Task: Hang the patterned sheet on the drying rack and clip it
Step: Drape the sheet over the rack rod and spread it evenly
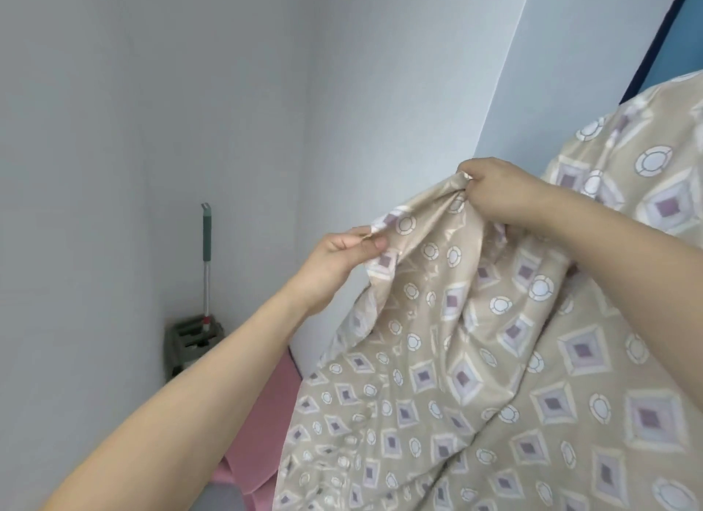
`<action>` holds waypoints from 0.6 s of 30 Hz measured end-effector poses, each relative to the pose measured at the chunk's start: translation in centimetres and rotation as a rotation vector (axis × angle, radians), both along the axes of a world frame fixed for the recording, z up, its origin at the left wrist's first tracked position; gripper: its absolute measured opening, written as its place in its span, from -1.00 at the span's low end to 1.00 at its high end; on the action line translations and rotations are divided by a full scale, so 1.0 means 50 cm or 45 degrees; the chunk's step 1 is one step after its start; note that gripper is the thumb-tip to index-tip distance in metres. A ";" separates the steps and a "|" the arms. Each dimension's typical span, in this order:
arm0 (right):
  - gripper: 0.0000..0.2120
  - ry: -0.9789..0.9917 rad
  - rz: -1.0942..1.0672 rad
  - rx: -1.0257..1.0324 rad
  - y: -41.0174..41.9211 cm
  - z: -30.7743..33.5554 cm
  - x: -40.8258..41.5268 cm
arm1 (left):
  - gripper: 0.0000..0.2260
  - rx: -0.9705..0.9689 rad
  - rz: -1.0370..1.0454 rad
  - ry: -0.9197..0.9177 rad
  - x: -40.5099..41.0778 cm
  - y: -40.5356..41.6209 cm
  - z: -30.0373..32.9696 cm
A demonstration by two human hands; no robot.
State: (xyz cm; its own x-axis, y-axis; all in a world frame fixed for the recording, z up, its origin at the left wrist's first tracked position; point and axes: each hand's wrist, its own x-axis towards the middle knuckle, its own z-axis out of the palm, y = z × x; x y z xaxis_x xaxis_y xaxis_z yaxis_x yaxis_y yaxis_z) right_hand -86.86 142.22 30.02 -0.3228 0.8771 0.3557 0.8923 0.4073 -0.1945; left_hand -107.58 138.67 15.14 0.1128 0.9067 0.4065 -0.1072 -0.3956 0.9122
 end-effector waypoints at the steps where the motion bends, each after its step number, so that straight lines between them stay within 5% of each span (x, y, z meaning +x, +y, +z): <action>1: -0.83 -0.002 -0.001 -0.016 -0.006 0.002 0.009 | -0.48 -0.010 -0.086 0.001 0.015 -0.002 -0.009; 5: -0.73 0.170 0.057 -0.129 -0.026 0.011 0.023 | -0.74 -0.064 -0.117 0.237 0.075 -0.003 -0.021; 10: -0.67 0.168 0.091 -0.287 -0.062 0.016 0.025 | -0.61 -0.099 -0.094 0.323 0.115 -0.010 -0.054; 12: -0.81 0.088 0.100 -0.415 -0.071 0.012 0.021 | -0.70 0.066 0.129 0.420 0.133 -0.024 -0.079; 14: -0.67 -0.015 0.123 -0.659 -0.083 0.007 0.010 | -0.81 0.354 0.459 0.610 0.144 -0.039 -0.098; 18: -0.47 -0.316 0.179 -0.795 -0.110 -0.021 -0.030 | -0.74 0.464 0.444 0.665 0.147 -0.047 -0.129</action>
State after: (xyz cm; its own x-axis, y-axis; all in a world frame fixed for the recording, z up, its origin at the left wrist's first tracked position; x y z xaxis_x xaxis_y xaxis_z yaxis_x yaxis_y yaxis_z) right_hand -88.36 136.70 29.00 -0.4550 0.8377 -0.3019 0.8878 0.4003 -0.2272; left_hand -100.24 136.32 8.70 0.1035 0.7426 0.6617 0.4946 -0.6156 0.6135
